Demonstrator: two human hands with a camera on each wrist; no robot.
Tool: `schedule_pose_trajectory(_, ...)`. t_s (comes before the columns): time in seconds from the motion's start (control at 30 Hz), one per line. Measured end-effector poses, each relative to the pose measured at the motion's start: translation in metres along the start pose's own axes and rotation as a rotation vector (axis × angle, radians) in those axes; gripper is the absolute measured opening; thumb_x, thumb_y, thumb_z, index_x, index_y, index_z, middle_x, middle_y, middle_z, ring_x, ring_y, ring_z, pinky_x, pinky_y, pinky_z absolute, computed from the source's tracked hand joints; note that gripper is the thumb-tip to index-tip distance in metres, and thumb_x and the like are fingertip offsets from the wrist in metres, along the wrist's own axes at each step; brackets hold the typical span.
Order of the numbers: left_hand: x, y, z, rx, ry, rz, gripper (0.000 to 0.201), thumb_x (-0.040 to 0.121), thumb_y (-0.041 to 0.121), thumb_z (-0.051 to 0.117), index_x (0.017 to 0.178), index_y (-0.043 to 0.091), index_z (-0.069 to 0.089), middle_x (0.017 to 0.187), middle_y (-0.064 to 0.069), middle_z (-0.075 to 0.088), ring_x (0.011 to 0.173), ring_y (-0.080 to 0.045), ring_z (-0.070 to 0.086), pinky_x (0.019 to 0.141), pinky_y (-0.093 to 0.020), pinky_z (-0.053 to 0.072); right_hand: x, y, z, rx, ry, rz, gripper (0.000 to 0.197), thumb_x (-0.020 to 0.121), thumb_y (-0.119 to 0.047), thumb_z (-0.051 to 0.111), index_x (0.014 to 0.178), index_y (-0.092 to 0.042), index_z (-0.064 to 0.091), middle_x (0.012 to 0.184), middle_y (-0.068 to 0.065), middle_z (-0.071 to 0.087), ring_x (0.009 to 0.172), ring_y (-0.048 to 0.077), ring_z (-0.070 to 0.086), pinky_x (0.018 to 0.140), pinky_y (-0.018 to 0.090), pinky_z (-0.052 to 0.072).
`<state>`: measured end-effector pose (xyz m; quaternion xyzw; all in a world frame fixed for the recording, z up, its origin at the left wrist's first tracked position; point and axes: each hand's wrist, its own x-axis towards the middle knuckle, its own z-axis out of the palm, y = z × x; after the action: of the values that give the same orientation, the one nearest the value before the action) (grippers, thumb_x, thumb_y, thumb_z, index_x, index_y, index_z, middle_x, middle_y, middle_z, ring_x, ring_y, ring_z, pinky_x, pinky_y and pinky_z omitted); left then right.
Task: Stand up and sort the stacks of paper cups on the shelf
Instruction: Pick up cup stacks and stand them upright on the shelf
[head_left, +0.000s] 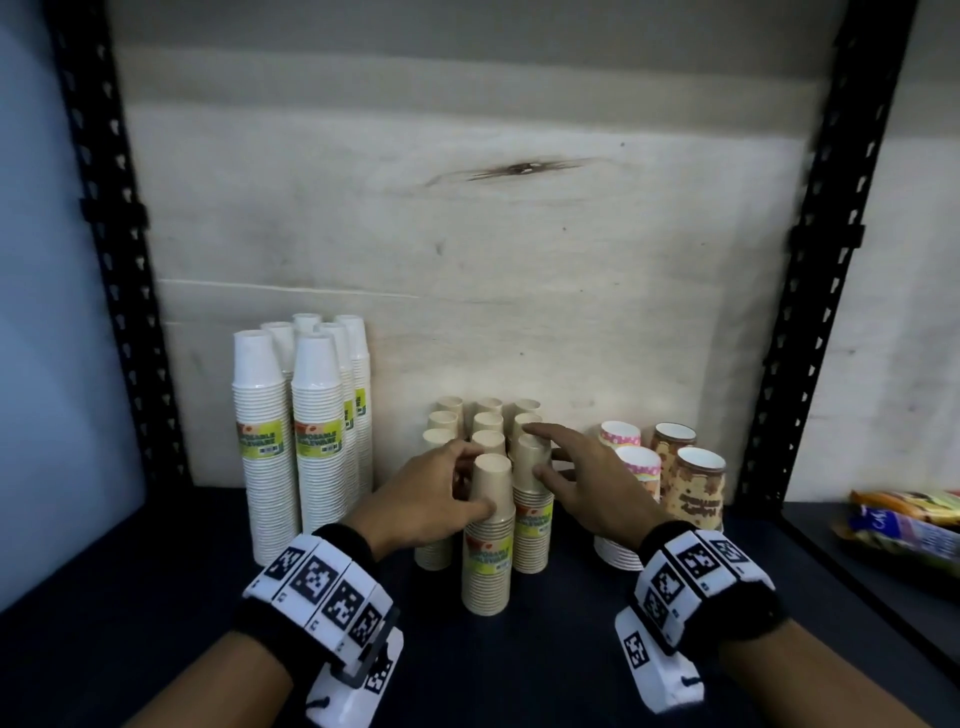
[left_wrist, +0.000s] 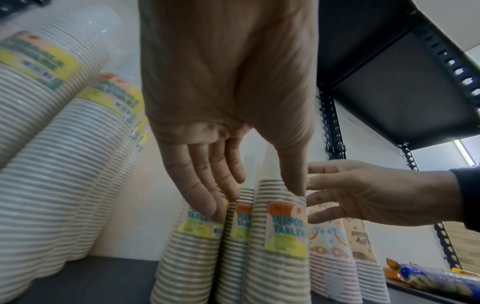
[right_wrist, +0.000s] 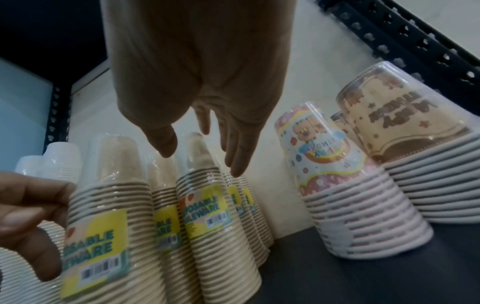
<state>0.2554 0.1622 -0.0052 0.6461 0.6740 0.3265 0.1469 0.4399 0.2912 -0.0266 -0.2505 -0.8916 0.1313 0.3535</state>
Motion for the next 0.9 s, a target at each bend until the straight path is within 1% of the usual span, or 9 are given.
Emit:
schedule_pose_trajectory(0.1, -0.008, -0.010, 0.003, -0.012, -0.020, -0.030, 0.070, 0.076, 0.043, 0.077, 0.135, 0.027, 0.044, 0.121, 0.013, 0.061, 0.104, 0.000, 0.060, 0.086, -0.015, 0.047, -0.006, -0.001, 0.000, 0.065, -0.006, 0.062, 0.052, 0.095, -0.023, 0.059, 0.144, -0.028, 0.042, 0.142, -0.006, 0.050, 0.112, 0.002, 0.054, 0.085, 0.008, 0.045)
schedule_pose_trajectory(0.27, -0.017, -0.030, 0.005, 0.088, -0.047, -0.156, 0.067, 0.065, 0.064, 0.076, 0.117, 0.028, 0.053, 0.106, 0.015, 0.061, 0.095, 0.000, 0.060, 0.086, -0.023, 0.052, -0.016, 0.005, 0.005, 0.129, -0.073, 0.267, 0.064, 0.092, -0.037, 0.062, 0.147, -0.025, 0.031, 0.144, 0.000, 0.045, 0.120, 0.014, 0.054, 0.100, 0.037, 0.049)
schedule_pose_trajectory(0.4, -0.019, -0.039, 0.015, 0.176, -0.127, -0.202, 0.080, 0.056, 0.077, 0.070, 0.119, 0.031, 0.052, 0.105, 0.016, 0.065, 0.094, -0.001, 0.062, 0.088, -0.028, 0.053, -0.026, 0.017, 0.016, 0.031, -0.255, 0.425, 0.068, 0.084, -0.053, 0.064, 0.140, -0.022, 0.039, 0.133, -0.002, 0.055, 0.117, 0.013, 0.054, 0.101, 0.038, 0.047)
schedule_pose_trajectory(0.5, -0.018, -0.040, 0.027, 0.235, -0.171, -0.199, 0.080, 0.056, 0.076, 0.069, 0.122, 0.033, 0.053, 0.102, 0.016, 0.067, 0.092, -0.003, 0.064, 0.087, -0.029, 0.054, -0.031, 0.015, 0.024, -0.063, -0.370, 0.463, 0.060, 0.085, -0.053, 0.061, 0.133, -0.020, 0.044, 0.120, -0.004, 0.061, 0.105, 0.013, 0.058, 0.093, 0.032, 0.048)
schedule_pose_trajectory(0.57, -0.017, -0.041, 0.032, 0.258, -0.185, -0.199, 0.077, 0.057, 0.074, 0.068, 0.122, 0.035, 0.053, 0.102, 0.016, 0.067, 0.091, -0.004, 0.064, 0.087, -0.031, 0.054, -0.035, 0.012, 0.028, -0.118, -0.398, 0.527, 0.062, 0.086, -0.051, 0.062, 0.132, -0.014, 0.040, 0.123, 0.000, 0.058, 0.109, 0.017, 0.057, 0.090, 0.029, 0.045)
schedule_pose_trajectory(0.63, -0.015, -0.042, 0.035, 0.287, -0.205, -0.207, 0.073, 0.060, 0.072, 0.069, 0.121, 0.034, 0.055, 0.106, 0.016, 0.066, 0.094, -0.005, 0.064, 0.089, -0.032, 0.054, -0.038, 0.012, 0.031, -0.182, -0.474, 0.584, 0.068, 0.085, -0.053, 0.063, 0.130, -0.010, 0.037, 0.126, 0.003, 0.055, 0.114, 0.019, 0.055, 0.094, 0.031, 0.045)
schedule_pose_trajectory(0.77, -0.011, -0.045, 0.037, 0.335, -0.240, -0.202, 0.070, 0.069, 0.071, 0.064, 0.127, 0.034, 0.053, 0.125, 0.011, 0.061, 0.111, -0.012, 0.060, 0.096, -0.033, 0.049, -0.038, 0.011, 0.032, -0.193, -0.642, 0.498, 0.050, 0.084, -0.058, 0.062, 0.101, -0.011, 0.062, 0.105, 0.002, 0.067, 0.100, 0.020, 0.064, 0.089, 0.036, 0.051)
schedule_pose_trajectory(0.83, -0.008, -0.046, 0.036, 0.310, -0.286, -0.210, 0.068, 0.074, 0.066, 0.065, 0.132, 0.034, 0.050, 0.130, 0.009, 0.059, 0.115, -0.012, 0.057, 0.099, -0.029, 0.046, -0.035, 0.005, 0.031, -0.200, -0.675, 0.463, 0.045, 0.085, -0.056, 0.061, 0.109, -0.018, 0.065, 0.115, -0.002, 0.064, 0.105, 0.016, 0.061, 0.093, 0.034, 0.050)
schedule_pose_trajectory(0.9, -0.007, -0.047, 0.035, 0.279, -0.341, -0.223, 0.068, 0.078, 0.062, 0.065, 0.137, 0.032, 0.047, 0.135, 0.008, 0.056, 0.119, -0.011, 0.054, 0.102, -0.026, 0.042, -0.032, 0.002, 0.031, -0.198, -0.696, 0.456, 0.051, 0.084, -0.058, 0.062, 0.123, -0.025, 0.059, 0.127, -0.004, 0.058, 0.114, 0.016, 0.056, 0.099, 0.034, 0.046)
